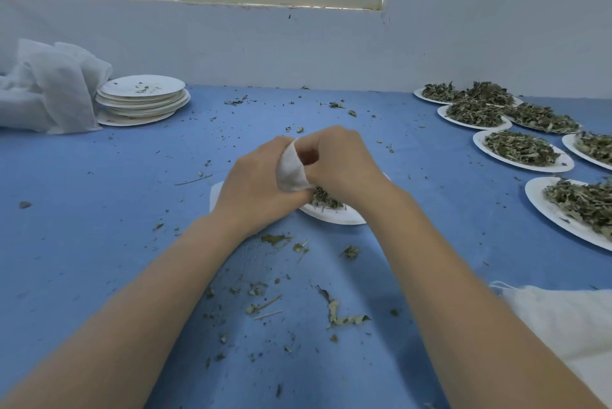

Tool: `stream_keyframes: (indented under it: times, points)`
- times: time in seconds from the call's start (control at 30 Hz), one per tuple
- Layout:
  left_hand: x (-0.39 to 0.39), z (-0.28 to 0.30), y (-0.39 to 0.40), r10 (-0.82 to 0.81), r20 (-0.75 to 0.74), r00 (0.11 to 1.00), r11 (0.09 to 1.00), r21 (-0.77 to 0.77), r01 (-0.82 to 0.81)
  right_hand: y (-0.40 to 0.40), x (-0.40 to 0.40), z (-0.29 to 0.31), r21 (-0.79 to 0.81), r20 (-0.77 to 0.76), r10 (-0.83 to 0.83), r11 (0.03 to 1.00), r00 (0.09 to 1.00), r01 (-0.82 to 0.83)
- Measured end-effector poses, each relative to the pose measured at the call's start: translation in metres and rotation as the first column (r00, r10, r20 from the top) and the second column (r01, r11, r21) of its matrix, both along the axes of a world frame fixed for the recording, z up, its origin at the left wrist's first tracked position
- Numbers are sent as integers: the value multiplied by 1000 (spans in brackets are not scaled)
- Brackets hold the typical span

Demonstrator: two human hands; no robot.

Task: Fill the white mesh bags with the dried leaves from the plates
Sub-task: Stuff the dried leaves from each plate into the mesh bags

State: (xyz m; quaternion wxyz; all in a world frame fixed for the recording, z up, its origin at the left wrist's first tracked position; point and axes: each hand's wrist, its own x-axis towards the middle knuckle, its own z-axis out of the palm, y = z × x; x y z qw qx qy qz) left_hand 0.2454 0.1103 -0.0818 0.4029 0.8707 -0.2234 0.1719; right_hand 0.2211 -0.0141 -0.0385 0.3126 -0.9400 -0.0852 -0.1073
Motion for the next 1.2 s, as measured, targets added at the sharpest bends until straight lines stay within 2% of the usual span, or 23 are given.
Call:
stream_keyframes:
  times: [0.07, 0.13, 0.23, 0.37, 0.47, 0.53, 0.63, 0.7, 0.8, 0.93, 1.1, 1.2]
  points:
    - [0, 0, 0, -12, 26, 1000, 998, 63, 11, 3, 0, -1, -39, -109, 68, 997, 992, -73]
    - [0, 1, 3, -37, 57, 998, 994, 104, 31, -1, -4, 1, 38, -168, 137, 990, 976, -132]
    - [4, 6, 11, -52, 87, 995, 991, 131, 41, -12, -7, 4, 118, -158, 194, 977, 968, -176]
    - [11, 6, 20, -12, 138, 990, 970, 241, -22, -26, -8, 6, 270, -121, 276, 933, 954, -236]
    - [14, 3, 27, 11, 158, 987, 971, 234, -48, -40, -9, 9, 391, -113, 195, 910, 974, -137]
    - [15, 0, 29, 27, 141, 990, 974, 218, -57, -48, -7, 9, 310, -132, 88, 950, 987, -43]
    - [16, -5, 28, 49, 97, 994, 967, 243, -72, -51, -4, 5, 64, -193, -35, 997, 981, 48]
    - [16, -6, 28, 70, 39, 997, 975, 208, -77, -46, 0, 0, -84, -198, -73, 995, 978, 57]
    - [14, -6, 28, 66, -31, 997, 989, 134, -62, -36, 3, -7, -207, -165, -88, 977, 982, 53]
    - [13, -9, 29, 62, -69, 996, 991, 124, -53, -31, 7, -17, -271, -199, -91, 962, 976, 34]
    - [16, -14, 33, 43, -96, 994, 998, 49, -38, -36, 5, -12, -263, -231, -87, 964, 969, 24]
    - [18, -16, 34, 42, -101, 994, 999, 13, -40, -37, 5, -8, -221, -117, -90, 973, 989, 63]
